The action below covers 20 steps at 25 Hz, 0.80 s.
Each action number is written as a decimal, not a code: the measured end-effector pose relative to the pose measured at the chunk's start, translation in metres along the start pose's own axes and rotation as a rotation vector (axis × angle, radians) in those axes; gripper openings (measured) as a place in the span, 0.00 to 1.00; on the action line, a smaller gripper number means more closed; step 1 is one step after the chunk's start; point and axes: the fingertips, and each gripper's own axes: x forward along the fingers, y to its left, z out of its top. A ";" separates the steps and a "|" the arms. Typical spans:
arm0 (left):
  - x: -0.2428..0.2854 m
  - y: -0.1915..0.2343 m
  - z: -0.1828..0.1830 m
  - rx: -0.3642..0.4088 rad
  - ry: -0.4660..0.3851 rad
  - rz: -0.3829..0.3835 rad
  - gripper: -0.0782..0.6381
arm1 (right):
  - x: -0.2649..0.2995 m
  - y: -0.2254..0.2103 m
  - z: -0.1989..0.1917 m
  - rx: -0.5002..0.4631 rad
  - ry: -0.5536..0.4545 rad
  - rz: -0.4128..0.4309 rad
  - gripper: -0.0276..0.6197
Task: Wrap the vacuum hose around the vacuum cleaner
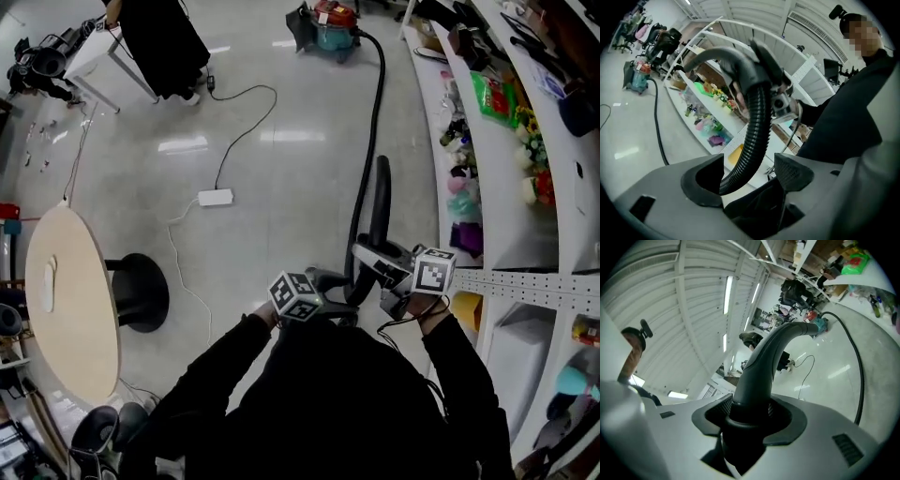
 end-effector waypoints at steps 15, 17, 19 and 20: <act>-0.013 0.052 0.044 -0.121 -0.024 -0.160 0.35 | 0.043 -0.048 0.095 0.165 -0.213 0.028 0.54; -0.025 0.065 0.064 -0.217 -0.102 -0.187 0.34 | 0.029 -0.060 0.093 0.087 -0.169 -0.001 0.55; -0.043 0.080 0.091 -0.306 -0.195 -0.218 0.34 | 0.009 -0.072 0.075 -0.041 -0.058 -0.044 0.55; -0.051 0.086 0.104 -0.338 -0.236 -0.233 0.34 | -0.001 -0.076 0.060 -0.112 0.021 -0.054 0.55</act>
